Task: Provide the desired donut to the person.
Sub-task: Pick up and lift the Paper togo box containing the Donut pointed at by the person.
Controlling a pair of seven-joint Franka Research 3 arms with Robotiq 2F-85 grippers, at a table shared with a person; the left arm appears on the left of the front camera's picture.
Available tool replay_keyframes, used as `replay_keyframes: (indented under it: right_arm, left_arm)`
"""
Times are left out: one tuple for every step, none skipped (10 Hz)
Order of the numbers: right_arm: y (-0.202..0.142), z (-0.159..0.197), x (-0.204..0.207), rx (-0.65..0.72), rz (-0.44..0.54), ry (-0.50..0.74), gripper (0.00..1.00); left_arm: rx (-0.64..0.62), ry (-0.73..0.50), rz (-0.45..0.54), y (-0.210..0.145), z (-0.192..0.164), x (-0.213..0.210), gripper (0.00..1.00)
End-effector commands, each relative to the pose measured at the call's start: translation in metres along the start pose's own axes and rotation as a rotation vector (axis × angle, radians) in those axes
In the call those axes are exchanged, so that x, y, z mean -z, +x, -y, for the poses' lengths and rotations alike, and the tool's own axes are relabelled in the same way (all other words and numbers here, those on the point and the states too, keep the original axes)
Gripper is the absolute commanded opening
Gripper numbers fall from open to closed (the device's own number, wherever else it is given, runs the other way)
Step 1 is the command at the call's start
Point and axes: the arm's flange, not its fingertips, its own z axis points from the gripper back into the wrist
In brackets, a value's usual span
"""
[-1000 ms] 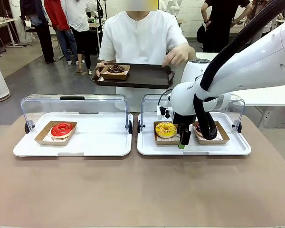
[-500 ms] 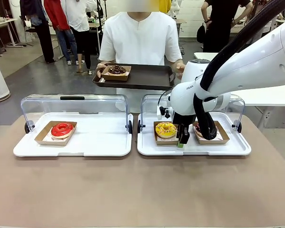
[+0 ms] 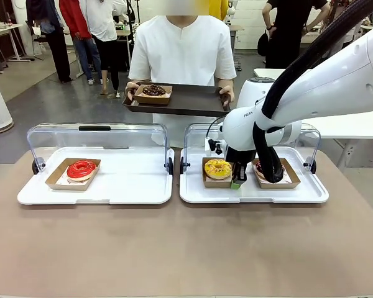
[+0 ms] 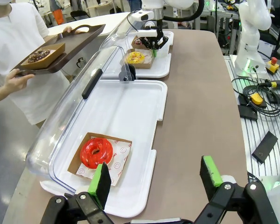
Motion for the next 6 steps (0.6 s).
replay_keyframes:
  right_arm:
    - [0.001,0.003,0.002,-0.011,0.011,0.033,0.00]
    - [0.004,0.000,-0.002,-0.023,-0.006,0.050,0.00]
    - [0.009,-0.007,-0.008,-0.032,-0.055,0.098,0.00]
    - [0.018,-0.017,-0.021,-0.039,-0.073,0.126,0.00]
    - [0.028,-0.032,-0.039,-0.062,-0.071,0.137,0.00]
    - [0.039,-0.047,-0.060,-0.066,-0.097,0.168,0.00]
  left_arm:
    - [-0.001,0.007,0.000,0.000,0.000,-0.001,1.00]
    - [-0.001,0.007,0.000,0.000,0.000,-0.001,1.00]
    - [-0.001,0.007,0.000,0.000,0.000,-0.001,1.00]
    - [-0.001,0.007,0.000,0.000,0.000,-0.001,1.00]
    - [-0.001,0.007,0.000,0.000,0.000,-0.001,1.00]
    - [-0.001,0.007,0.000,0.000,0.000,-0.001,1.00]
